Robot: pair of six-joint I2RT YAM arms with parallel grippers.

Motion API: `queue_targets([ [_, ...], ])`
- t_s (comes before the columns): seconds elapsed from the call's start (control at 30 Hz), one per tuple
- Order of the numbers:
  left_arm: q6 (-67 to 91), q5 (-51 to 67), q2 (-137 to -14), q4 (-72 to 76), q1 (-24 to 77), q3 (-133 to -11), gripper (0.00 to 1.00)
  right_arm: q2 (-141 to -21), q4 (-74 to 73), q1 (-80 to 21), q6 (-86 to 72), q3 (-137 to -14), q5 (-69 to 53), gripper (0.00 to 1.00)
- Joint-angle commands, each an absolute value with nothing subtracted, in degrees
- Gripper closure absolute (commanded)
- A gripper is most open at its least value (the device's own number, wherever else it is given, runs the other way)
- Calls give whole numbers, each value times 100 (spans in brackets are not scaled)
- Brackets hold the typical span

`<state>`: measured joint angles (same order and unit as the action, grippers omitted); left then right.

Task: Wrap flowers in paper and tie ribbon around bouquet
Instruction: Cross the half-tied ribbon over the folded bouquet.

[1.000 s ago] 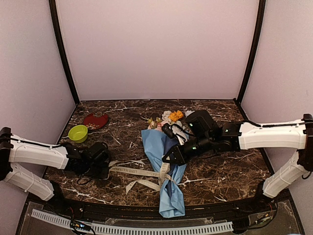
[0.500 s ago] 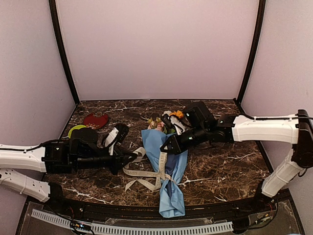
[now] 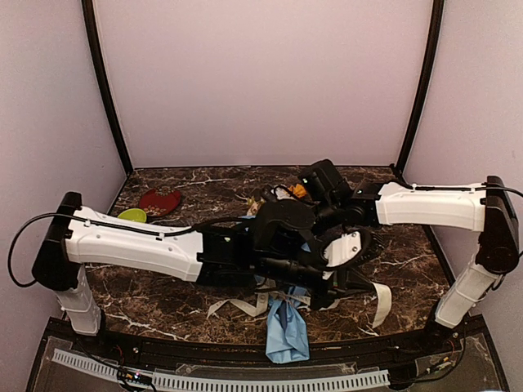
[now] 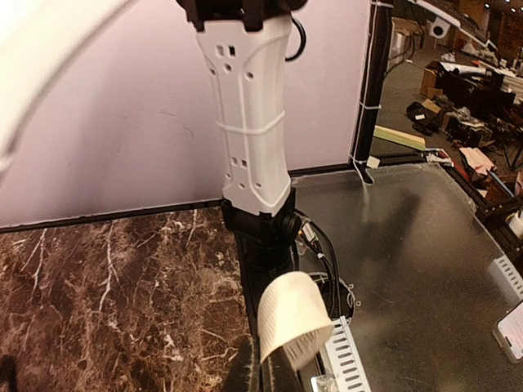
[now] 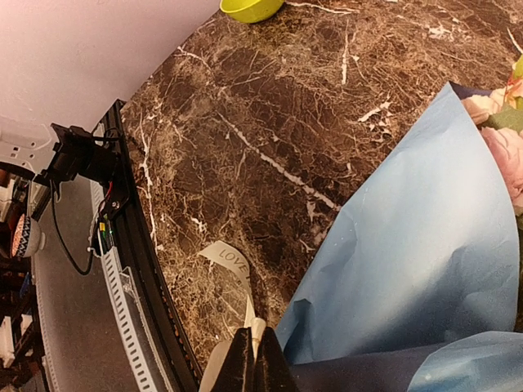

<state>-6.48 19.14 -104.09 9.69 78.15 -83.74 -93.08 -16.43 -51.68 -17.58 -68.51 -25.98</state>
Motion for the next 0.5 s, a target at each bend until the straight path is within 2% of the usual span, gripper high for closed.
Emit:
queue_targets([
  [0.0, -1086, 2670, -10999, 1462, 7800, -8562, 100, -9257, -1800, -5133, -1362, -7032, -2836, 100],
  [0.2, -1180, 2098, -11490, 1671, 7805, -8642, 98, -9194, -1881, -5139, -1276, -6960, -2803, 100],
  [0.33, -1235, 1675, -11376, 1222, 7802, -8717, 49, -9188, -2013, -5134, -1131, -7023, -2764, 100],
  [0.4, -1359, 1595, -11191, 1066, 7800, -8637, 32, -9184, -2014, -5136, -1083, -7060, -2800, 100],
  [0.47, -1464, 1403, -10937, 1024, 7800, -8453, 21, -9200, -2079, -5141, -1005, -7117, -2848, 100],
])
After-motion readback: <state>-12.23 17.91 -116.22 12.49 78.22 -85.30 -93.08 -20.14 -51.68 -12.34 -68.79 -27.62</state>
